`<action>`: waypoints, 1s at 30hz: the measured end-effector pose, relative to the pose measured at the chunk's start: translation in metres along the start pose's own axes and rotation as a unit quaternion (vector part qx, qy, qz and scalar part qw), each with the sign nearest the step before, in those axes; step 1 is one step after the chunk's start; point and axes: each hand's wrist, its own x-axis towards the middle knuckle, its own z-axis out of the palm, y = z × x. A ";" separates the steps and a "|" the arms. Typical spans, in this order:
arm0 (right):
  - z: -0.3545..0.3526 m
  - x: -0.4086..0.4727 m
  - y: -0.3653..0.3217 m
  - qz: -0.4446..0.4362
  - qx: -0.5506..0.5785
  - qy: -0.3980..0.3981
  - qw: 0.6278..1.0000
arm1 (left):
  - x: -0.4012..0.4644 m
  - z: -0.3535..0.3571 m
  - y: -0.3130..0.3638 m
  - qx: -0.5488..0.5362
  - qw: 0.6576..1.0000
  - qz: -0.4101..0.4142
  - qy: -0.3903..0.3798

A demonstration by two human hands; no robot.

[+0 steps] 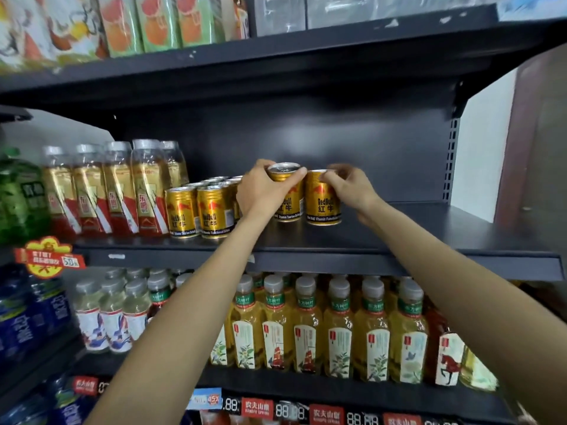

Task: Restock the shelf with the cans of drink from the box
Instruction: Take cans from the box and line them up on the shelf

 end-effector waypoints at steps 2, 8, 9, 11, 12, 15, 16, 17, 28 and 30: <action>0.003 0.013 0.008 0.011 -0.017 -0.002 1.000 | 0.009 0.011 -0.003 0.016 1.000 -0.005 -0.008; 0.003 0.034 0.025 0.037 -0.071 -0.042 0.996 | 0.023 0.031 -0.013 0.095 0.995 0.002 -0.034; 0.003 0.036 0.028 0.041 -0.074 -0.047 0.995 | 0.023 0.034 -0.014 0.108 0.993 0.009 -0.045; 0.001 0.038 0.030 0.044 -0.084 -0.062 0.994 | 0.022 0.038 -0.018 0.130 0.989 0.018 -0.071; -0.001 0.038 0.029 0.043 -0.093 -0.077 0.992 | 0.022 0.039 -0.021 0.134 0.987 0.017 -0.086; -0.012 0.037 0.025 0.010 -0.150 -0.130 0.980 | 0.023 0.036 -0.029 0.104 0.982 0.032 -0.154; -0.017 0.037 0.024 -0.022 -0.203 -0.140 0.969 | 0.022 0.032 -0.031 0.093 0.979 0.053 -0.174; -0.020 0.035 0.023 -0.056 -0.264 -0.143 0.952 | 0.021 0.028 -0.032 0.093 0.974 0.079 -0.188; -0.025 0.033 0.019 -0.203 -0.417 -0.090 0.881 | 0.025 0.030 -0.031 0.103 0.947 0.215 -0.216; -0.032 0.040 0.024 -0.188 -0.415 -0.066 0.888 | 0.029 0.041 -0.022 0.072 0.958 0.215 -0.177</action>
